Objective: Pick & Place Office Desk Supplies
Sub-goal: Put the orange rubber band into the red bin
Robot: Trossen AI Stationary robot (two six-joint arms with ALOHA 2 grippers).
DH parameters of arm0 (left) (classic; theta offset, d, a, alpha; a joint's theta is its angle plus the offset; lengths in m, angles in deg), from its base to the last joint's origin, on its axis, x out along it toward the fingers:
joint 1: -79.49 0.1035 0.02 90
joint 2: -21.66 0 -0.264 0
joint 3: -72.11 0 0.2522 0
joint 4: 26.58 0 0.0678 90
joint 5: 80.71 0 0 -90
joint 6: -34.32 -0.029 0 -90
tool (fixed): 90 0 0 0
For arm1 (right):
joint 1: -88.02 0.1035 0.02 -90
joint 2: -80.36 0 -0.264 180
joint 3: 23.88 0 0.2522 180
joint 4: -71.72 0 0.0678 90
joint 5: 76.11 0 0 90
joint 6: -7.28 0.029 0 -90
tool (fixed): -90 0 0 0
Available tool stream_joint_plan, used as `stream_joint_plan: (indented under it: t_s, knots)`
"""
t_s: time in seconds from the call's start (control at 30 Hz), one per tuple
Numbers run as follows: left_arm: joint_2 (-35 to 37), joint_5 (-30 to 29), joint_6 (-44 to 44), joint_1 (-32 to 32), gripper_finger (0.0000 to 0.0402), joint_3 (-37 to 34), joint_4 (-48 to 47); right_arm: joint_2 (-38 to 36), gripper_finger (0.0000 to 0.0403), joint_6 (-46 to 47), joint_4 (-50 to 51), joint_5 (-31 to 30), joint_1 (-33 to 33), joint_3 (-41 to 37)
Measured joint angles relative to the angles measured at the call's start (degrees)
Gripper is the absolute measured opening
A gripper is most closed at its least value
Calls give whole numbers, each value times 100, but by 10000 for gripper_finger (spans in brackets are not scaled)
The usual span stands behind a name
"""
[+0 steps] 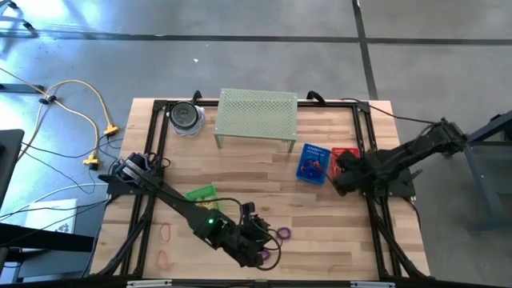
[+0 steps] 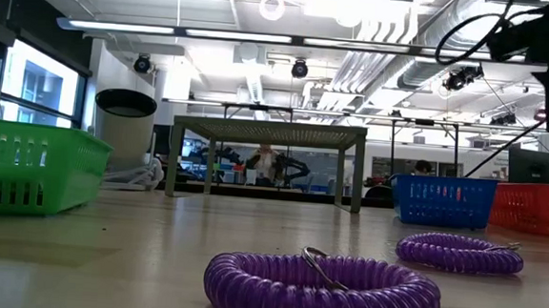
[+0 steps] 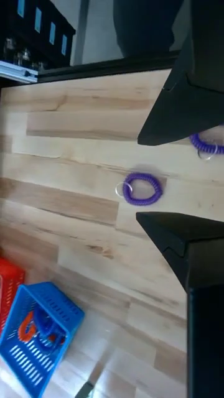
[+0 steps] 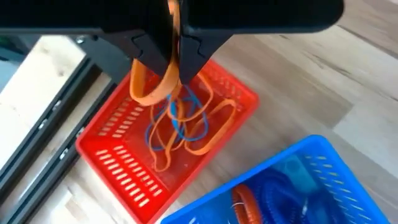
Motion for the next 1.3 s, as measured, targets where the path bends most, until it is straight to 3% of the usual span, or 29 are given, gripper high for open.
stream_joint_plan:
  t_s: [0.4, 0.57, 1.0, 1.13, 1.3]
  knots:
    - [0, -458, 725, -291, 177, 0, -9, 2, 3, -2044, -399, -48, -1557, -80]
    - [0, -666, 751, -331, 177, 0, -5, 8, 3, -2680, -1172, 496, -1929, -675]
    - [0, -667, 691, -267, 177, 0, -134, 9, 4, -2901, -1481, 413, -2489, -1209]
    - [0, -647, 733, -267, 177, 0, -205, 9, 24, -2997, -1466, 448, -2486, -1217]
    - [0, -561, 734, -267, 177, 0, -279, 9, 84, -3009, -1460, 463, -2486, -1217]
